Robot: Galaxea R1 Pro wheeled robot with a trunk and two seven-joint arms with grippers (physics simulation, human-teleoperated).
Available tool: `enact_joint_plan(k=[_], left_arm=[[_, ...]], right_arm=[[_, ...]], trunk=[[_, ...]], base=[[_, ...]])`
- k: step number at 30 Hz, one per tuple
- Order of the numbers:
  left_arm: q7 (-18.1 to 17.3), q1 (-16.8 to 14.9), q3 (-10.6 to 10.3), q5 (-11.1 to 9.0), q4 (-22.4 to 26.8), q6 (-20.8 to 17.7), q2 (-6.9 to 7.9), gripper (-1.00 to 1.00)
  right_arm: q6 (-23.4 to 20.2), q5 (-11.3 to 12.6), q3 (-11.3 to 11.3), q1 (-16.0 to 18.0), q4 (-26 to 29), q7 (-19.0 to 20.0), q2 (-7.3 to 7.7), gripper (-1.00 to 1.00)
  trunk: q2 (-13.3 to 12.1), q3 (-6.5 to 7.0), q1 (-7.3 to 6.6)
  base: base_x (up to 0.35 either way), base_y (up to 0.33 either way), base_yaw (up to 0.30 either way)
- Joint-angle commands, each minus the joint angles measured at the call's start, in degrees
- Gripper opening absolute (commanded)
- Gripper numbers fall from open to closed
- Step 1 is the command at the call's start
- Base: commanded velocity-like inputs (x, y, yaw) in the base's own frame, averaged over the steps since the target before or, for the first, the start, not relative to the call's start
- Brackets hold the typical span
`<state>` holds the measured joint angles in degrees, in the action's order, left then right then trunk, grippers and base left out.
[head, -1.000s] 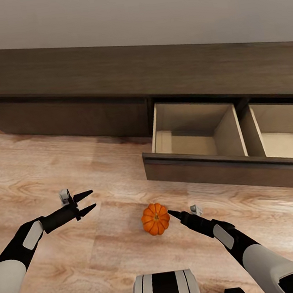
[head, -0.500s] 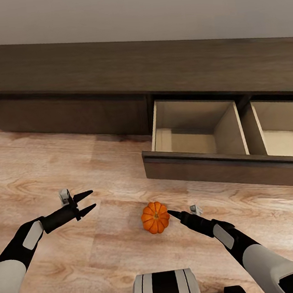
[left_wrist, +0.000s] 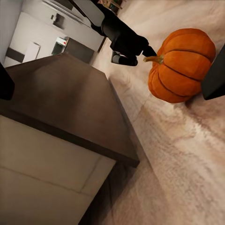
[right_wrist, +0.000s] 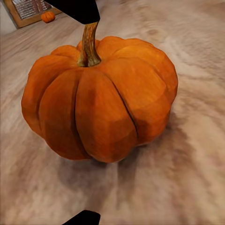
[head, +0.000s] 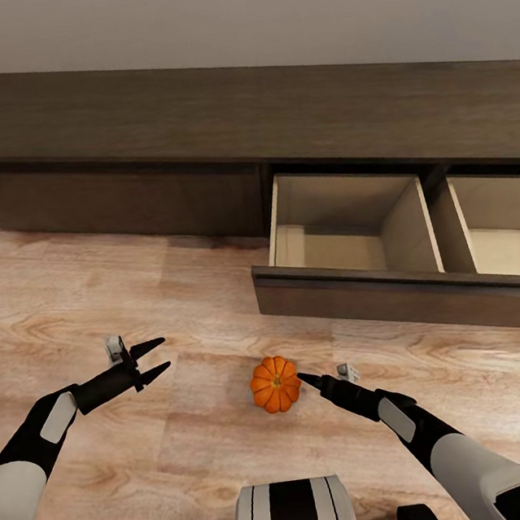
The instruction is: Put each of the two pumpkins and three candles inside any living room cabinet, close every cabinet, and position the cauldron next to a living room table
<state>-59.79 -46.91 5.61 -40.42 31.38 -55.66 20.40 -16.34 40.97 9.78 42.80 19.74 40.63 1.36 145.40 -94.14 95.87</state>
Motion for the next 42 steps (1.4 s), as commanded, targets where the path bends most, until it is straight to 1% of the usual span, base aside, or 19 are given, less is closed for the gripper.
enact_joint_plan(k=[1, 3, 7, 10, 11, 15, 23, 34, 39, 42], left_arm=[[-0.2, 0.0, 0.1, 0.1, 0.0, -0.2, -0.01, 1.00], [-0.2, 0.0, 0.1, 0.0, 0.0, -0.2, -0.01, 1.00], [-0.2, 0.0, 0.0, 0.0, 0.0, -0.2, -0.01, 1.00], [-0.2, 0.0, 0.0, 0.0, 0.0, -0.2, -0.01, 1.00], [-0.1, 0.3, 0.0, 0.2, -0.2, -0.1, -0.22, 1.00], [-0.1, 0.4, 0.0, 0.2, -0.2, -0.1, -0.19, 1.00], [-0.1, 1.4, 0.0, 0.3, -0.2, 1.5, -0.99, 1.00], [-0.1, 1.4, 0.0, 0.0, -0.2, 1.6, -1.02, 1.00], [-0.1, 1.4, 0.0, -0.1, -0.2, 1.6, -1.01, 1.00], [-0.1, 1.4, 0.1, -0.1, -0.2, 1.6, -0.98, 1.00]], right_arm=[[-0.4, 0.6, 0.2, 0.0, 0.0, 0.0, 0.03, 1.00], [-0.4, 0.6, 0.2, 0.0, 0.0, 0.0, -0.01, 1.00], [-0.4, 0.6, 0.2, 0.0, 0.0, 0.0, 0.02, 1.00], [-0.4, 0.6, 0.2, 0.1, 0.0, -0.1, 0.02, 1.00], [-0.4, 0.3, 0.6, 0.1, 0.0, -0.4, 0.27, 1.00], [-0.4, 0.1, 0.7, 0.1, -0.1, 0.1, 0.30, 1.00], [-0.3, -0.1, 0.8, 0.1, -0.1, -0.1, 0.22, 1.00], [0.0, -0.2, 0.8, 0.1, -0.1, -0.2, 0.08, 1.00], [0.0, -0.2, 0.9, 0.1, -0.1, -0.3, 0.05, 1.00], [0.1, -1.1, 0.9, 0.1, -0.1, -1.1, 0.05, 1.00]], trunk=[[0.0, -0.03, -0.01], [0.0, -0.03, -0.01], [0.1, -0.91, 0.09], [0.1, -0.91, 0.09], [0.1, -0.91, 0.09], [0.1, -0.91, 0.09], [0.1, -0.91, 0.09], [0.1, -0.91, 0.09], [0.1, -0.91, 0.09], [0.1, -0.91, 0.09]], base=[[0.000, 0.000, 0.000], [0.000, 0.000, 0.000], [0.000, 0.000, 0.000], [0.000, 0.000, 0.000], [0.000, 0.000, 0.000], [0.000, 0.000, 0.000], [0.000, 0.000, 0.000], [0.000, 0.001, 0.000], [0.000, 0.145, 0.000], [0.000, 0.040, 0.000]])
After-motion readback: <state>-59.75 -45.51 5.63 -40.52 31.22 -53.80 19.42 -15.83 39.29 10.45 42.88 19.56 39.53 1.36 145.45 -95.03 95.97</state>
